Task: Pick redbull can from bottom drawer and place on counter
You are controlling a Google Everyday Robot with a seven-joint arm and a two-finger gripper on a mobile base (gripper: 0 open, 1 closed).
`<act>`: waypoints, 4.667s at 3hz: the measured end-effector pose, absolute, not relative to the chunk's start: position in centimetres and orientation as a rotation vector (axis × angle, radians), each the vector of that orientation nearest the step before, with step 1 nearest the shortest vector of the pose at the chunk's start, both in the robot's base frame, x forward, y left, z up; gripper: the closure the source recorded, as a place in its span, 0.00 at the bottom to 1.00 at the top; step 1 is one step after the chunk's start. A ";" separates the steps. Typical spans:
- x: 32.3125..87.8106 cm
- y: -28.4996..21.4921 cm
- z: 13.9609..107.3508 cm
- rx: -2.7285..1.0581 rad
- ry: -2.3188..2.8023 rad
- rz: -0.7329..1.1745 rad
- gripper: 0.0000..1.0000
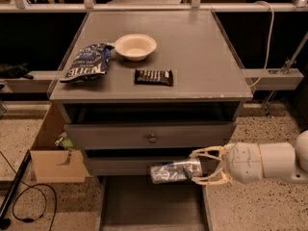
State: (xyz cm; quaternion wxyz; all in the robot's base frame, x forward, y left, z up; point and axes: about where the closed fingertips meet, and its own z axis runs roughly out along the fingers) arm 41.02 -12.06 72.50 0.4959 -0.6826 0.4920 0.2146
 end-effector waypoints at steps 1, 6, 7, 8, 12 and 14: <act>42.6 -12.6 74.7 -1.628 1.197 0.504 1.00; 46.2 -15.1 82.0 -1.539 1.222 0.576 1.00; 45.7 -15.2 80.8 -1.436 1.269 0.598 1.00; 46.1 -15.2 81.8 -1.429 1.261 0.591 1.00; 52.0 -16.9 91.1 -1.457 1.211 0.578 1.00; 57.9 -12.8 93.6 -1.498 1.170 0.629 1.00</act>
Offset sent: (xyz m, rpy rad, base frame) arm 0.0591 -0.0341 0.1150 -0.0262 -0.0366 -0.0785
